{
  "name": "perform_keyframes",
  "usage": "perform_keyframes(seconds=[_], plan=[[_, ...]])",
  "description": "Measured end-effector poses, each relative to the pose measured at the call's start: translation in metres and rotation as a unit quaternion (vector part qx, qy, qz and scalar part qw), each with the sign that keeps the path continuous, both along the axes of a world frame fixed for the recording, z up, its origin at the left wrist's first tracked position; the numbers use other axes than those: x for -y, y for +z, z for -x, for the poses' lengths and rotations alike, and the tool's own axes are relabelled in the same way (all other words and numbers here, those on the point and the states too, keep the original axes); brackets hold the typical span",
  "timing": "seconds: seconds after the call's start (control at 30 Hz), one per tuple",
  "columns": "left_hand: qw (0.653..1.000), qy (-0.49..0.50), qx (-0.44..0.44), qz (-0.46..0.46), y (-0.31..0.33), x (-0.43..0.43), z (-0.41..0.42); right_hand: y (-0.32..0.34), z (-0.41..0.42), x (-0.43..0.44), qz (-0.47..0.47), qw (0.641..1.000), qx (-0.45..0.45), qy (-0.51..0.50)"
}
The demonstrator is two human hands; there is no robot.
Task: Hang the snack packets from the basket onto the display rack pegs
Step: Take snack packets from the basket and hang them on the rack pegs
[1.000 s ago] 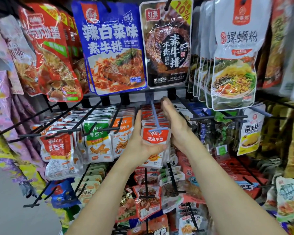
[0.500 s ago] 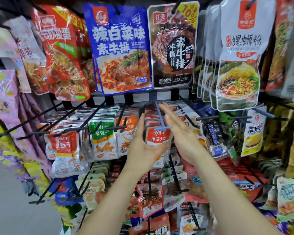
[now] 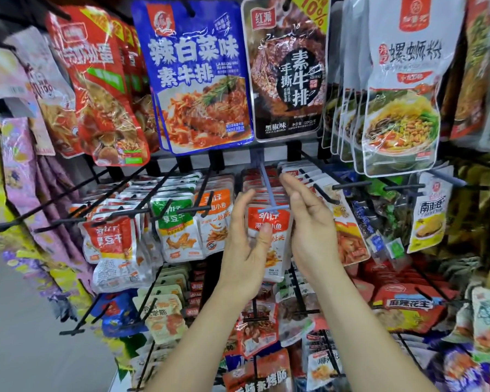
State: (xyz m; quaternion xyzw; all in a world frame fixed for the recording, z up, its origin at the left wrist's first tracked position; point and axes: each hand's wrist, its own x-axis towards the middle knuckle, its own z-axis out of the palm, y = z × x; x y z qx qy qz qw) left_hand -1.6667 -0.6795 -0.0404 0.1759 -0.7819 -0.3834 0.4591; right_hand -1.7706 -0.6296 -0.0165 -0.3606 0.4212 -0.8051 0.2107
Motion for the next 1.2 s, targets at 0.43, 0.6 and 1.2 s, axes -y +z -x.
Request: perform_keyframes(seconds=[0.43, 0.6, 1.2], plan=[[0.994, 0.104, 0.014, 0.022, -0.001, 0.005, 0.015, -0.031, -0.020, -0.021, 0.006, 0.983, -0.086, -0.162], [0.994, 0.104, -0.005, -0.018, 0.005, 0.014, 0.011, -0.027, -0.029, -0.027, -0.061, 0.983, -0.117, -0.131], [0.993, 0.024, 0.105, 0.048, 0.005, 0.000, -0.025, -0.018, -0.052, -0.071, -0.151, 0.970, -0.125, -0.141]])
